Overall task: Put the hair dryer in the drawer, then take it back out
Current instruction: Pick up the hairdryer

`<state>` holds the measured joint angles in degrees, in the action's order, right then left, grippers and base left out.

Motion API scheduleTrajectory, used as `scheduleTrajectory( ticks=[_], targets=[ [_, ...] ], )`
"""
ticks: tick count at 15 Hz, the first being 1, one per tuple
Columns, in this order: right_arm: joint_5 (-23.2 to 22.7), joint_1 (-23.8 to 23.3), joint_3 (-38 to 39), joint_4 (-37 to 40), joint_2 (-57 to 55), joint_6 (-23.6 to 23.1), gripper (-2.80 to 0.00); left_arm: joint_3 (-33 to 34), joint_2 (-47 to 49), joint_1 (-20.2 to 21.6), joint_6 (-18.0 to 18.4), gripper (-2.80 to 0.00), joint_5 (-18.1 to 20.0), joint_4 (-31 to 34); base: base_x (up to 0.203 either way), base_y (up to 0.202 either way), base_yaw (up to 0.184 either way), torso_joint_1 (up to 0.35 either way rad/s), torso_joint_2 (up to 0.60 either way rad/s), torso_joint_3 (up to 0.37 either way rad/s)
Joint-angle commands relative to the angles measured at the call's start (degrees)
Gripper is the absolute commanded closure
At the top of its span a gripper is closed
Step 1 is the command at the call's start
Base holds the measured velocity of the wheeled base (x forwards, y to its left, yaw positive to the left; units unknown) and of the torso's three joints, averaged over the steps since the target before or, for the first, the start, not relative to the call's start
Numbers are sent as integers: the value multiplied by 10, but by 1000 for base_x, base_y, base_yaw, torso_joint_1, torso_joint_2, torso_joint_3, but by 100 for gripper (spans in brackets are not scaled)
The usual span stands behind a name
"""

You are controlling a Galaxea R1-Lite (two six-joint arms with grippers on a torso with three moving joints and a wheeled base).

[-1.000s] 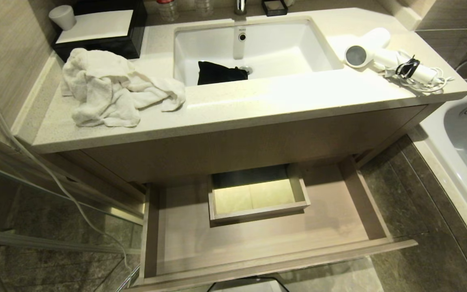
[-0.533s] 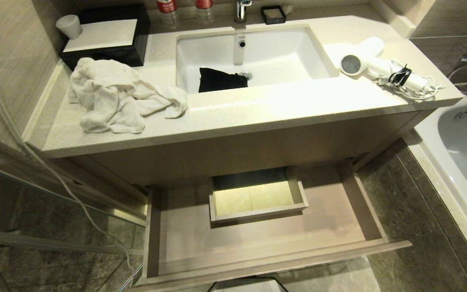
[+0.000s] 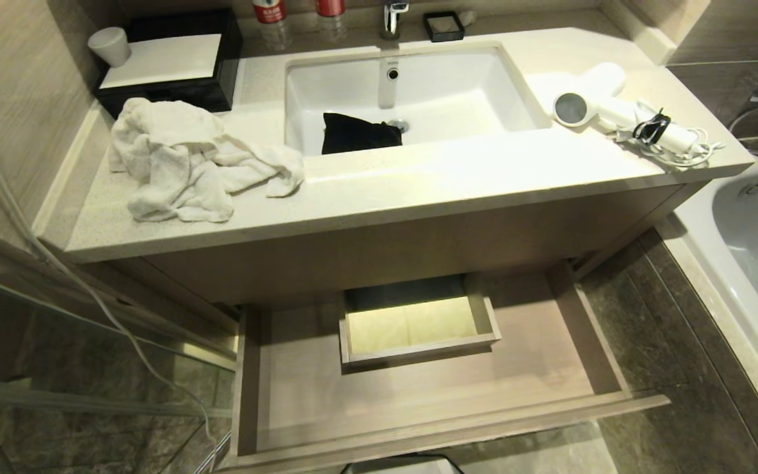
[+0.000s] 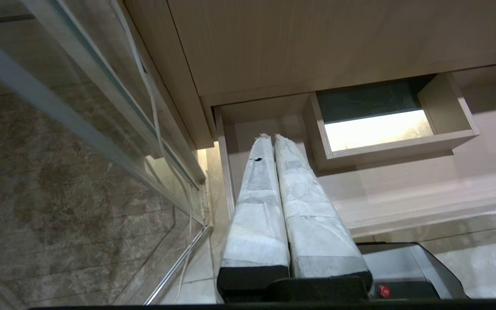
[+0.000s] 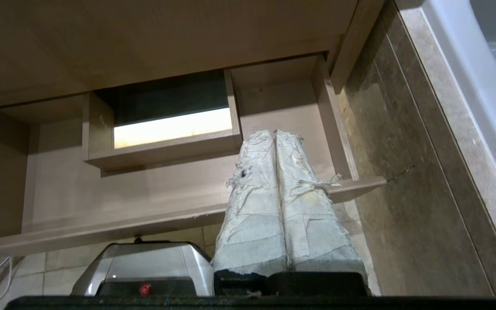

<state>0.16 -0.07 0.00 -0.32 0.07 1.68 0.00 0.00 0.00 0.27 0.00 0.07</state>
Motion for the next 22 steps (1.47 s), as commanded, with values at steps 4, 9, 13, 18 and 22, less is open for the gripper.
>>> scheduleTrajectory(
  ticks=[4, 9, 13, 18, 22],
  targets=[
    [-2, 0, 2, 0, 1, -2, 0, 1, 0, 0, 0, 0, 0, 0, 0, 0, 0, 248, -10, 228],
    [-2, 0, 2, 0, 1, -3, 0, 0, -1, 0, 0, 0, 0, 0, 0, 0, 0, 288, -66, 223],
    [-2, 0, 2, 0, 1, -4, 0, 0, 0, 0, 0, 0, 0, 0, 0, 0, 0, 323, -132, 188],
    [-2, 0, 2, -2, 1, -3, 0, 0, 0, 0, 0, 0, 0, 0, 0, 0, 0, 347, -195, 149],
    [-3, 0, 1, 0, 1, -4, 0, 1, 0, 0, 0, 0, 0, 0, 0, 0, 0, 372, -270, 99]
  ],
)
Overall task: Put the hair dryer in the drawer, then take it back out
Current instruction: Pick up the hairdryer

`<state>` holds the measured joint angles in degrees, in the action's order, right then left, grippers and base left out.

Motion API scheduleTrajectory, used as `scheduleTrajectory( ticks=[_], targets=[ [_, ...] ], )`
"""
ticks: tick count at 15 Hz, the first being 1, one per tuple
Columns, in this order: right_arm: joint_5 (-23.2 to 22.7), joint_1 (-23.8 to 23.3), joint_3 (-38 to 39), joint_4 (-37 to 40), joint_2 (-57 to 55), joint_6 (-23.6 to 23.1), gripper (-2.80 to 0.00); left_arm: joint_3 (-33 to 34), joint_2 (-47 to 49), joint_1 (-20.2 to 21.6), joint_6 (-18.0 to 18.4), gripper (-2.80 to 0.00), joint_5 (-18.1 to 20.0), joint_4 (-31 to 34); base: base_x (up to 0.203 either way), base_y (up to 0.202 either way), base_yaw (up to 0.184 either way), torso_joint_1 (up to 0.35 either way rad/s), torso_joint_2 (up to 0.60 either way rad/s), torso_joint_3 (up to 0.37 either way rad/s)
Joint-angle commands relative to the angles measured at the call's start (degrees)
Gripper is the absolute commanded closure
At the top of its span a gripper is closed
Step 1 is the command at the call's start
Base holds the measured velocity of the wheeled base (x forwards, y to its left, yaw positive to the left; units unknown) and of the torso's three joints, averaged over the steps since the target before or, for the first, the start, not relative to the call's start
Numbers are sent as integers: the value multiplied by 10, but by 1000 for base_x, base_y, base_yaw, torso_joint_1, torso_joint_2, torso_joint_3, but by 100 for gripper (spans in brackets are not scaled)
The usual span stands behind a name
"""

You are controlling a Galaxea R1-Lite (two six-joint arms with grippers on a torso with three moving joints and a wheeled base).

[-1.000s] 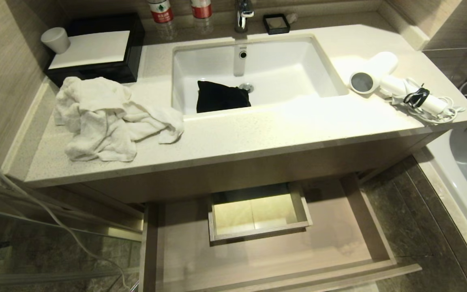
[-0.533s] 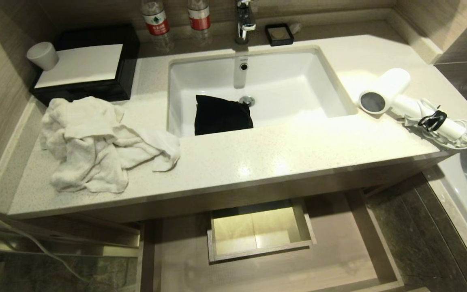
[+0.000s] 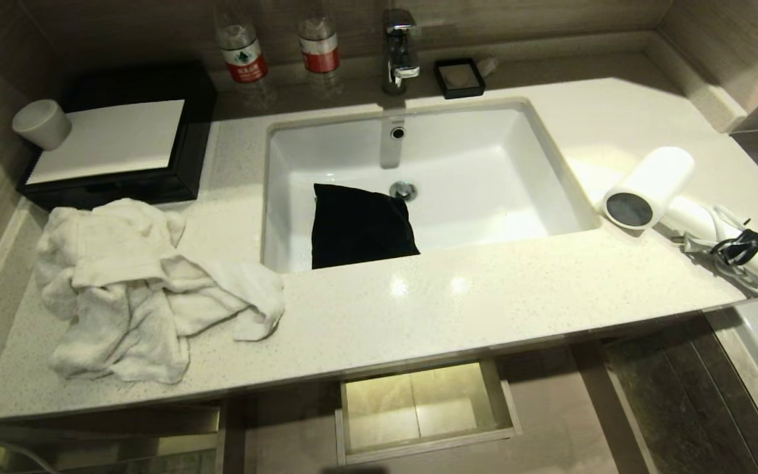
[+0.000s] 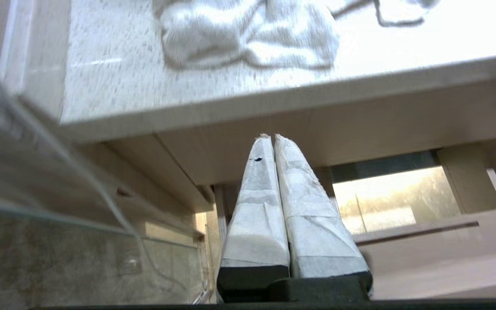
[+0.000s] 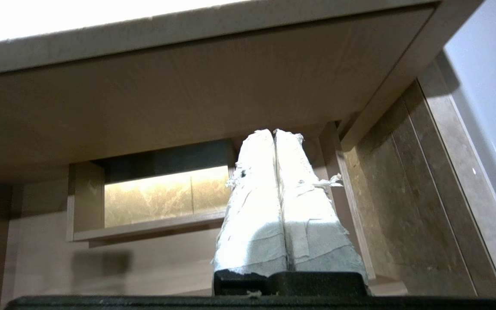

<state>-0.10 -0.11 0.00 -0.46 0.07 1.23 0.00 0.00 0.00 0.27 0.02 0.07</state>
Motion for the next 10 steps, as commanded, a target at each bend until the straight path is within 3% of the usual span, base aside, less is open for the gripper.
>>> scheduleTrajectory(
  ticks=[1, 10],
  targets=[
    [-1, 0, 1, 1, 1, 1, 0, 1, 0, 0, 0, 0, 0, 0, 0, 0, 0, 223, -160, 50],
    [3, 0, 2, -1, 1, 3, 0, 0, 0, 0, 0, 0, 0, 0, 0, 0, 0, 25, -19, 7]
  ],
)
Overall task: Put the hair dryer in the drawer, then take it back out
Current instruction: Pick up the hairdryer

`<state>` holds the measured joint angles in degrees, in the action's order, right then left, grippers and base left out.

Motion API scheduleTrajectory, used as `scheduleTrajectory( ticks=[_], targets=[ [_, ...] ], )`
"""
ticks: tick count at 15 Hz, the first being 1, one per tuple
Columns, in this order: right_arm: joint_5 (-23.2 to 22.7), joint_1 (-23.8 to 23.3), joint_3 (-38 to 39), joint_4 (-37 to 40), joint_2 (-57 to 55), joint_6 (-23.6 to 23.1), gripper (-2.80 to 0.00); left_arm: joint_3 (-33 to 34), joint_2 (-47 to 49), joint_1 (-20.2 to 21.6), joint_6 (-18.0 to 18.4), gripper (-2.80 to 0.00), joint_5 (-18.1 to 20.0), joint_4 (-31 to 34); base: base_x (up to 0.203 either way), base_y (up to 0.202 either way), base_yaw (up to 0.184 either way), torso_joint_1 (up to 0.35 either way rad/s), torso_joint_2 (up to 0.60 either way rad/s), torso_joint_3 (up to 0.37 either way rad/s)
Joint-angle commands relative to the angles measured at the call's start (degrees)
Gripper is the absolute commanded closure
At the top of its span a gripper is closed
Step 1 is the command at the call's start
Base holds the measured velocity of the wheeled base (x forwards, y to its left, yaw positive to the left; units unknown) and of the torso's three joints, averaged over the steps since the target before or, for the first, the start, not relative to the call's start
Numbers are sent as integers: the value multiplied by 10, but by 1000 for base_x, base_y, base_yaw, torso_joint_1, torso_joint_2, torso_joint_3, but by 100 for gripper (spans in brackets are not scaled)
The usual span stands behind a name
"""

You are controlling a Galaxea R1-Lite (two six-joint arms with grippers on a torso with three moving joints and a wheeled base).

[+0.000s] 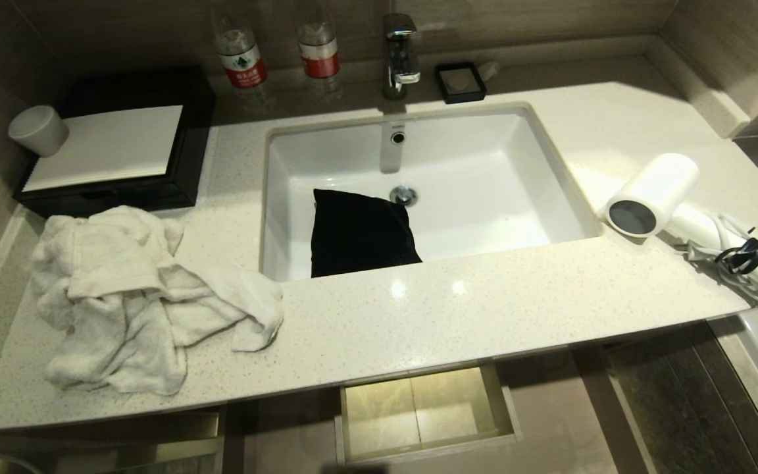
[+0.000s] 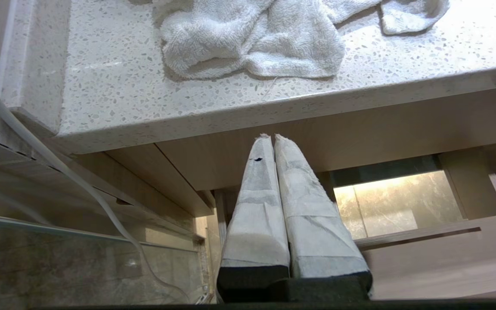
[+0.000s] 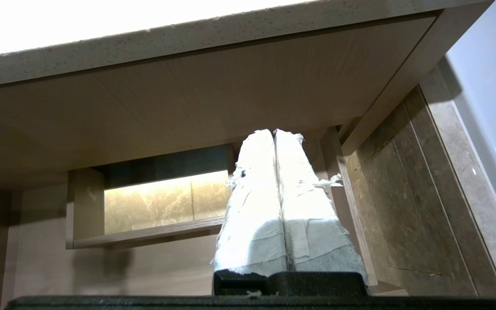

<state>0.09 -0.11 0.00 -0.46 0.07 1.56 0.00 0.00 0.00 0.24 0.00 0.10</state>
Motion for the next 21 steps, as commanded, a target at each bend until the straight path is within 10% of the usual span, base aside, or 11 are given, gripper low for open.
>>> scheduleTrajectory(
  ticks=[1, 6, 12, 21],
  targets=[
    [1, 0, 1, -1, 1, 0, 0, 1, 0, 0, 0, 0, 0, 0, 0, 0, 0, 0, 0, 0],
    [-24, 0, -150, 74, -6, -9, 0, 1, 0, 0, 0, 0, 0, 0, 0, 0, 0, 0, 0, 0],
    [-6, 0, -515, 547, -71, -43, 0, 1, -1, 0, 0, 0, 0, 0, 0, 0, 0, 0, 0, 0],
    [84, 15, -611, 587, -339, -78, 0, 1, 0, 0, 0, 0, 0, 0, 0, 0, 0, 0, 0, 0]
  ],
)
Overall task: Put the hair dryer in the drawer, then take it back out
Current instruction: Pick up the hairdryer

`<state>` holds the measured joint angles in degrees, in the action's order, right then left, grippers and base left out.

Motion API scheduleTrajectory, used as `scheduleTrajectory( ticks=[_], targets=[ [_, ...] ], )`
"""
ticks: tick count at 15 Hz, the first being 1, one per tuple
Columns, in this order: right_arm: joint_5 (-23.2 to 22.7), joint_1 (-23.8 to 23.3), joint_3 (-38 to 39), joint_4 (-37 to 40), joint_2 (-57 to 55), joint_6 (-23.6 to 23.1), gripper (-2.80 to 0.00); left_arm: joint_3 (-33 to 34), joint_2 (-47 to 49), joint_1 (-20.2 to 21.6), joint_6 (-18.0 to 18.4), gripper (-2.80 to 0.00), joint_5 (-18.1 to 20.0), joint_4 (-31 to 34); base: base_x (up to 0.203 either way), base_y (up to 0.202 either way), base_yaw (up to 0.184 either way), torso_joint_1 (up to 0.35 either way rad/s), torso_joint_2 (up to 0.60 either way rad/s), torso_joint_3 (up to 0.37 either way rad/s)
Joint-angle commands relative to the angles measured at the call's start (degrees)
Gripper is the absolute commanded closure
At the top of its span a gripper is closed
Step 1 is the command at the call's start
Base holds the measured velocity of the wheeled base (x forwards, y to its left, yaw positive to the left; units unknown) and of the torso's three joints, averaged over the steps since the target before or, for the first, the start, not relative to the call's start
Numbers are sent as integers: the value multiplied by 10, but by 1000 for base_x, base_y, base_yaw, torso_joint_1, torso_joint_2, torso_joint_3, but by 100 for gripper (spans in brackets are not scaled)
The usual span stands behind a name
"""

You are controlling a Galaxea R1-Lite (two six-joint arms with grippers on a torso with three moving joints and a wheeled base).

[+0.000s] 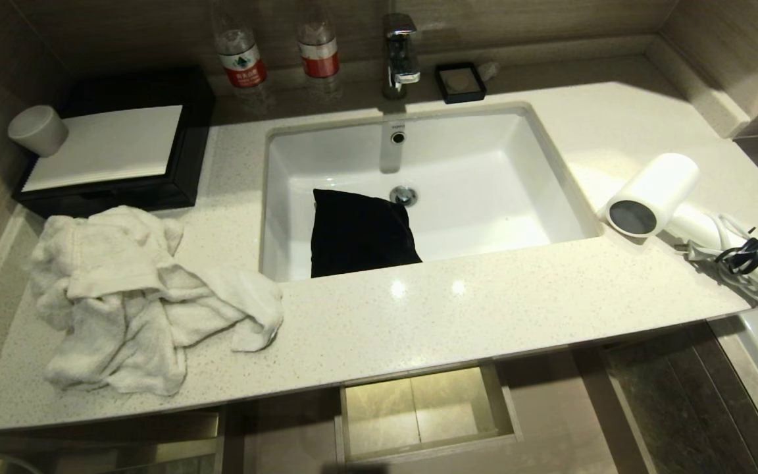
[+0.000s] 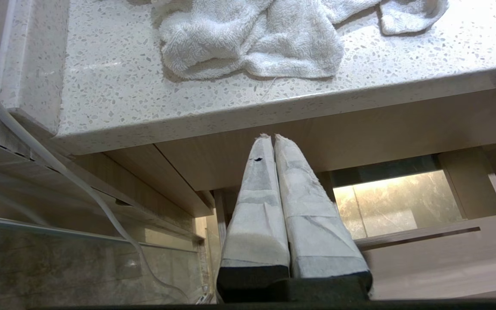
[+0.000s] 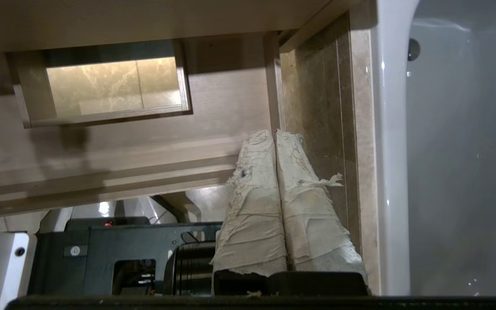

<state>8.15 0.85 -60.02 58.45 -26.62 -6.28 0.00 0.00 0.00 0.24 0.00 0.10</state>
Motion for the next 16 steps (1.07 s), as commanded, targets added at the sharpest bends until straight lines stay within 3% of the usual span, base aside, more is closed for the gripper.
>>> scheduleTrajectory(
  ticks=[1, 4, 6, 11, 13, 16],
  targets=[
    [21, 7, -20, -17, -105, 0, 0, 1, 0, 0, 0, 0, 0, 0, 0, 0, 0, 0, 0, 0],
    [113, 9, -34, -40, -185, -4, 0, 0, 0, 0, 0, 0, 0, 0, 0, 0, 0, 0, 0, 0],
    [126, 9, -46, -44, -220, -10, 0, 1, 0, 0, 0, 0, 0, 0, 0, 0, 0, 0, 0, 0],
    [116, 3, -61, -88, -307, -11, 0, 0, 0, 0, 0, 0, 0, 0, 0, 0, 0, 0, 0, 0],
    [80, -4, -64, -126, -345, -11, 0, 0, 0, 0, 0, 0, 0, 0, 0, 0, 0, 0, 0, 0],
    [60, -12, -75, -179, -404, -13, 0, 1, 0, 0, 0, 0, 0, 0, 0, 0, 0, 0, 0, 0]
  ],
)
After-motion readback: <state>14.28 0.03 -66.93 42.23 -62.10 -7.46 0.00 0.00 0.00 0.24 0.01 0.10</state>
